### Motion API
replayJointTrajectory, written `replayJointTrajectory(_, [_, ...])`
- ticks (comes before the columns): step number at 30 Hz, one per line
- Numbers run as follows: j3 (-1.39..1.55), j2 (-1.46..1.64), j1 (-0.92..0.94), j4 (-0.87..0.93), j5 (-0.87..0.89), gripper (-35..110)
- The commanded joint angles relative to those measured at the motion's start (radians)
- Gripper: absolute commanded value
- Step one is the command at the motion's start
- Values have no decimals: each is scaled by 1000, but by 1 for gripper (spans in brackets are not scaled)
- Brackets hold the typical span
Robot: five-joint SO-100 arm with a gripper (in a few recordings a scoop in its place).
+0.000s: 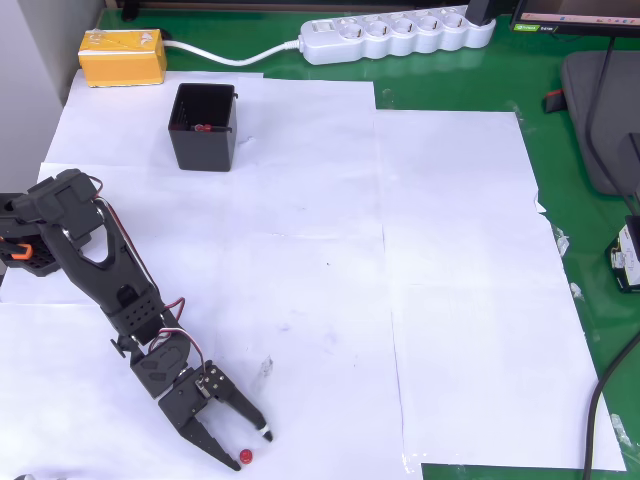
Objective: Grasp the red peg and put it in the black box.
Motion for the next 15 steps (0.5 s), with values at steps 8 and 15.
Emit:
replayJointTrajectory(8, [17, -9, 2, 11, -8, 0])
replayJointTrajectory(15, [8, -26, 2, 11, 3, 0])
